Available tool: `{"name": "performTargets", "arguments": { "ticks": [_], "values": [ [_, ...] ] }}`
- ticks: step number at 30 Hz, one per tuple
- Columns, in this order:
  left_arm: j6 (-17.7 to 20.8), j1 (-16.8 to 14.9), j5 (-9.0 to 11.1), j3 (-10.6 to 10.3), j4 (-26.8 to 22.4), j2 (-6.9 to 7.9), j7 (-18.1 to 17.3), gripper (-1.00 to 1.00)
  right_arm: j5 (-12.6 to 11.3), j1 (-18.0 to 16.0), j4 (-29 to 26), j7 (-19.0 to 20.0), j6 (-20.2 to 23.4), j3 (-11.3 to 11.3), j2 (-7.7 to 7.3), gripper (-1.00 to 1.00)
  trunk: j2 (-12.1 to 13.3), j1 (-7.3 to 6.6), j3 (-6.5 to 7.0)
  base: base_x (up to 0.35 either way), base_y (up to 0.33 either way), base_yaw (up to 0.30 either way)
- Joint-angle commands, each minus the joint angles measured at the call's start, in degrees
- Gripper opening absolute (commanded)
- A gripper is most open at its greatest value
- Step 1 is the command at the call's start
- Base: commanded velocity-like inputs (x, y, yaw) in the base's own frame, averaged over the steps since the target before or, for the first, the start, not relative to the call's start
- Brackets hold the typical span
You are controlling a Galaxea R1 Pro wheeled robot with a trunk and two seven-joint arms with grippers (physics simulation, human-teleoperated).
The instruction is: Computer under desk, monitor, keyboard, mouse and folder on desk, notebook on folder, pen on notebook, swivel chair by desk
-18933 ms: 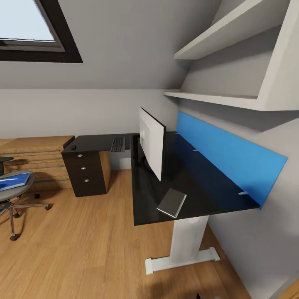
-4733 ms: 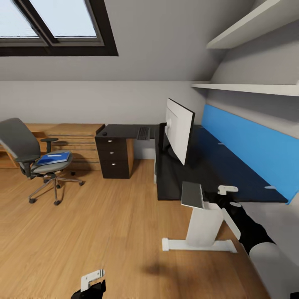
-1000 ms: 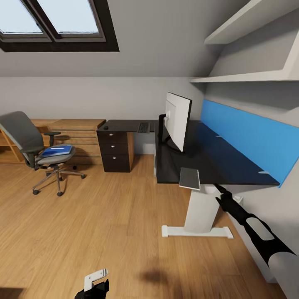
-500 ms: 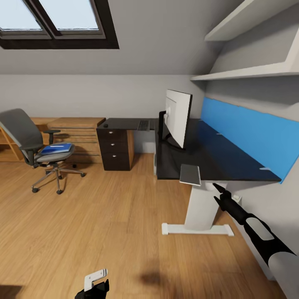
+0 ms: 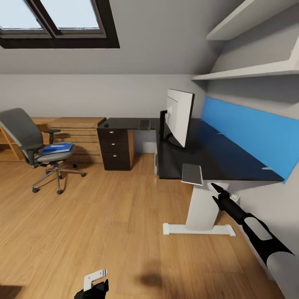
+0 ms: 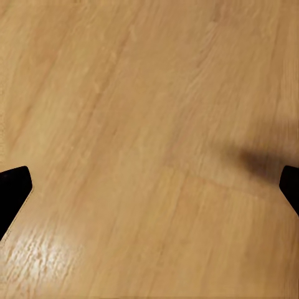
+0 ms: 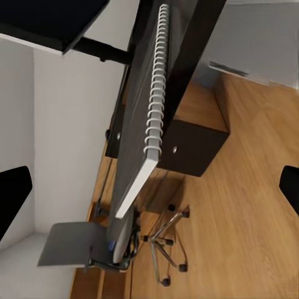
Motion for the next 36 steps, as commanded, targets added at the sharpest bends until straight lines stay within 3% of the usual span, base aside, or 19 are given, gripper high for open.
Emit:
{"name": "performTargets", "arguments": {
  "ticks": [1,36],
  "values": [
    [0.2,0.0,0.3,-0.3,-0.1,0.07,0.5,1.0,-0.6,0.0,0.0,0.1,0.1,0.3,-0.02,1.0,0.0,0.0,-0.05,0.121,0.192,0.0],
    [0.2,0.0,0.1,-0.4,0.2,-0.14,0.5,1.0,-0.5,0.0,0.1,0.1,0.2,0.2,0.26,1.0,0.0,0.0,-0.05,0.076,0.079,0.0]
  ]
}}
